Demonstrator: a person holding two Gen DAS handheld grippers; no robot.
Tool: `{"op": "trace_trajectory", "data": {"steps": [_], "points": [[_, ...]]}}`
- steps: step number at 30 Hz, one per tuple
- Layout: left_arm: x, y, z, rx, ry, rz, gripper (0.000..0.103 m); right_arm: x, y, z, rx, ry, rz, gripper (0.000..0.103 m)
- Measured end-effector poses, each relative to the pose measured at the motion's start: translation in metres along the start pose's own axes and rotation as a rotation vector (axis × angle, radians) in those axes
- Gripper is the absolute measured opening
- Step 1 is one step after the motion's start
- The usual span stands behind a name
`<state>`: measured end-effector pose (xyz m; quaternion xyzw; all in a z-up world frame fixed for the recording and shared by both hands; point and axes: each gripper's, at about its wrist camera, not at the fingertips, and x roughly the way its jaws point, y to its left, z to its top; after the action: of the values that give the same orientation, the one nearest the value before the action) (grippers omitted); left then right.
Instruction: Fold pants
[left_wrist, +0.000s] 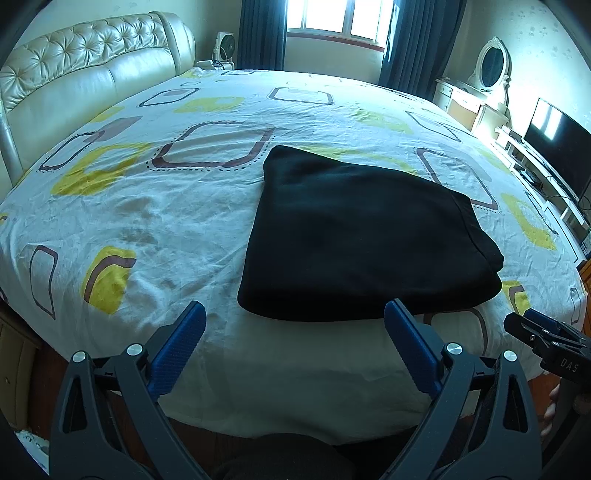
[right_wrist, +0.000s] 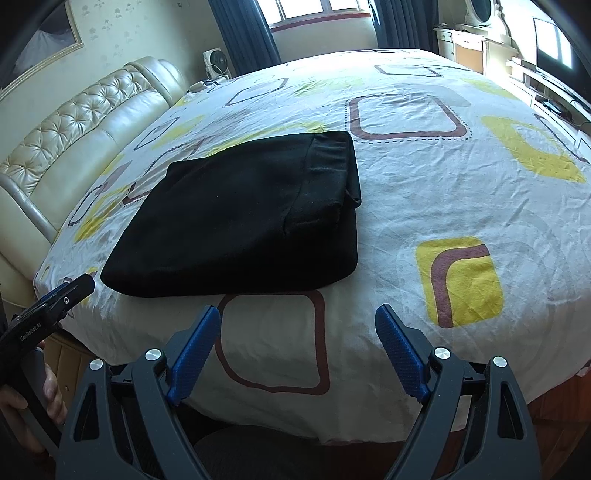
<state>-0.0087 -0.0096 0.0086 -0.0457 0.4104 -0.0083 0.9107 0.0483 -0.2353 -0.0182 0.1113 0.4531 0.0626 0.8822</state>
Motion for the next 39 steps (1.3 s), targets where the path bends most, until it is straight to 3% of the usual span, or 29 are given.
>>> {"op": "trace_trajectory", "data": {"steps": [21, 33, 35, 37, 39], "points": [[-0.002, -0.007, 0.001, 0.03, -0.013, 0.022, 0.097, 0.005, 0.004, -0.004, -0.001, 0.027, 0.014, 0.085], [-0.017, -0.005, 0.011, 0.0, -0.061, -0.043, 0.1, 0.007, 0.004, -0.005, 0.0, 0.044, 0.023, 0.085], [-0.017, -0.001, 0.012, -0.032, -0.058, -0.009, 0.1, 0.007, 0.003, -0.005, 0.001, 0.044, 0.025, 0.085], [-0.015, 0.004, 0.014, -0.049, -0.047, 0.108, 0.1, 0.008, 0.002, -0.005, 0.007, 0.048, 0.028, 0.085], [-0.012, 0.01, 0.018, -0.039, -0.038, 0.114, 0.1, 0.01, 0.0, -0.005, 0.015, 0.055, 0.03, 0.085]]}}
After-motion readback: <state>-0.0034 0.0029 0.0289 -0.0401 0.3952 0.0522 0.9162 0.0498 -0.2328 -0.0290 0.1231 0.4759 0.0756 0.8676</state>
